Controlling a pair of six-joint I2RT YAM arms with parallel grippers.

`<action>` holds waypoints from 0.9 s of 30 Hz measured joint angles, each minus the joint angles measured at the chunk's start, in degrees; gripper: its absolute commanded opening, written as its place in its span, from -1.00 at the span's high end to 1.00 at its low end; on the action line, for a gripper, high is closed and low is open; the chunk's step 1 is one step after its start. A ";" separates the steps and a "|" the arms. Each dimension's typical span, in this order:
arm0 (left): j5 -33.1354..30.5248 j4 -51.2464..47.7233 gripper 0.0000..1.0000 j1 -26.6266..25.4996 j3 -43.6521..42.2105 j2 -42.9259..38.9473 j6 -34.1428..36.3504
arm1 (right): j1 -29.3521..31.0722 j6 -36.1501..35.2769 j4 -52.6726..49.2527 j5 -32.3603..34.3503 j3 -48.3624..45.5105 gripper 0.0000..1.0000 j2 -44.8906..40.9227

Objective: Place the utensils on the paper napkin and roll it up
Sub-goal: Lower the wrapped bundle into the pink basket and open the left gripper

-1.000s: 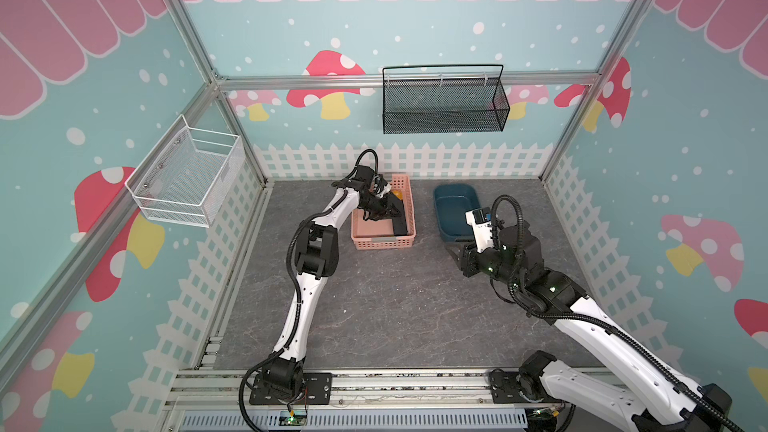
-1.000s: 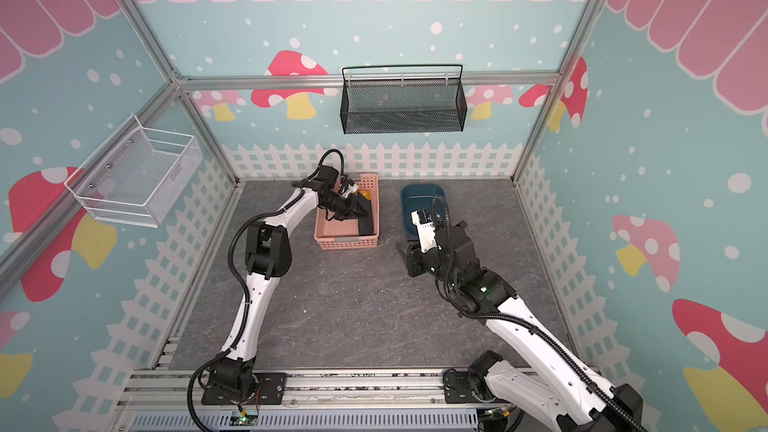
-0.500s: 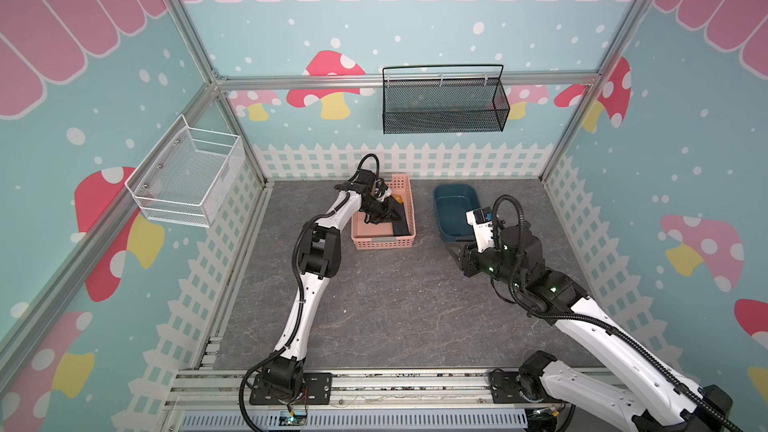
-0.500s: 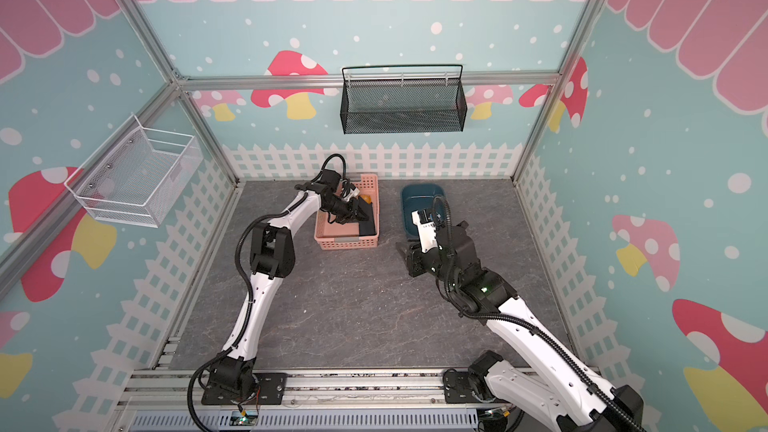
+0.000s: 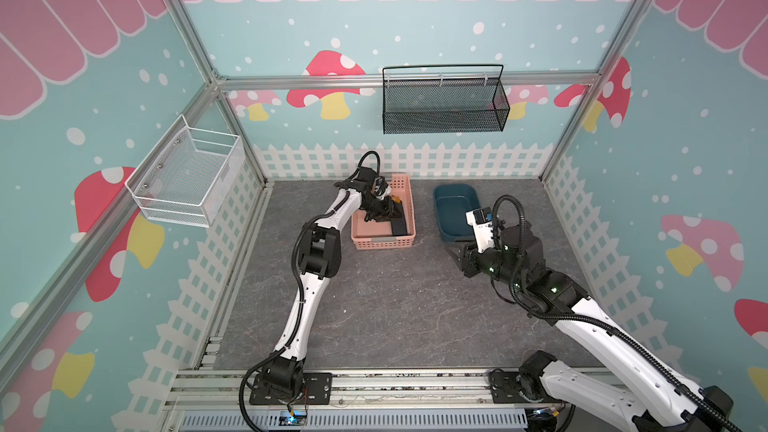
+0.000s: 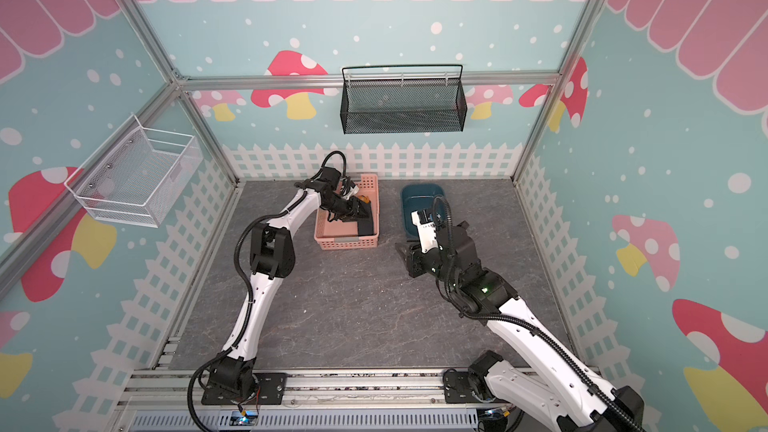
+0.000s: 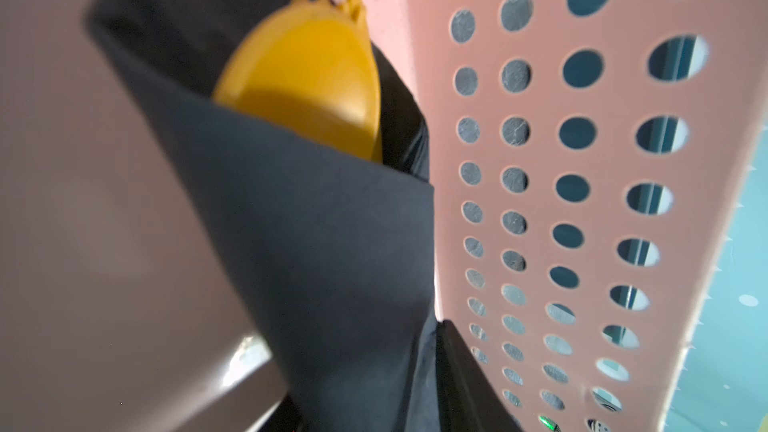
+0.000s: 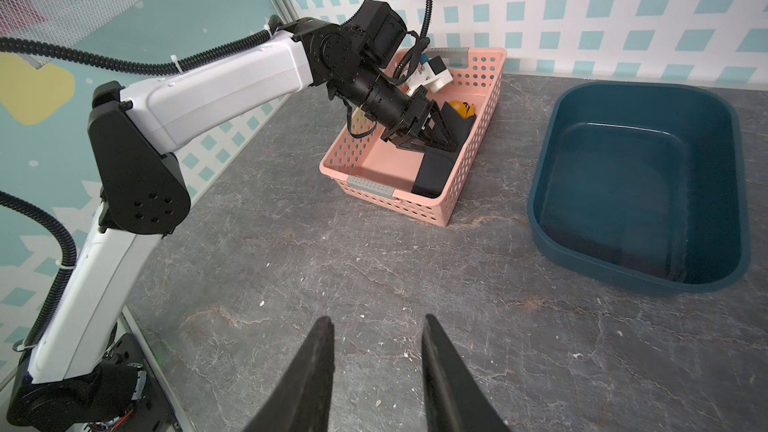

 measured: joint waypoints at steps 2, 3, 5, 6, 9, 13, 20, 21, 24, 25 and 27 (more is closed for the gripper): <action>-1.09 -0.37 0.15 0.02 0.00 -0.31 0.20 | 0.00 0.00 0.00 -0.09 0.00 0.26 0.00; -1.79 -0.59 0.13 0.02 0.00 -0.48 0.31 | 0.00 0.00 0.00 -0.13 0.00 0.26 -0.04; -3.21 -1.11 0.08 0.07 0.00 -0.92 0.37 | 0.00 0.00 0.00 -0.15 0.00 0.25 -0.20; -3.91 -1.38 0.03 0.07 0.00 -1.11 0.42 | 0.00 0.00 0.00 -0.20 0.00 0.25 -0.31; -5.60 -1.99 -0.07 0.17 -0.02 -1.68 0.68 | 0.00 0.00 -0.02 -0.31 0.00 0.25 -0.76; -7.61 -2.80 -0.14 0.35 -0.20 -2.36 0.74 | 0.00 0.00 0.00 -0.37 0.04 0.25 -1.09; -9.40 -3.34 -1.00 0.44 -1.62 -4.66 0.85 | 0.00 0.00 -0.07 -0.26 0.07 0.14 -1.29; -9.75 -3.52 -1.00 0.44 -1.95 -5.22 0.85 | 0.00 -0.02 -0.11 -0.24 0.09 0.11 -1.38; -10.62 -4.00 -1.00 0.50 -3.23 -6.86 0.96 | -0.02 -0.04 -0.44 -0.20 0.72 0.05 -1.46; -10.88 -4.11 -0.99 0.52 -3.56 -7.34 0.94 | -0.02 -0.04 -0.44 -0.15 0.98 0.04 -1.46; -11.63 -4.33 -1.00 0.61 -4.52 -8.52 0.94 | -0.02 -0.15 -0.44 -0.04 1.57 0.01 -1.60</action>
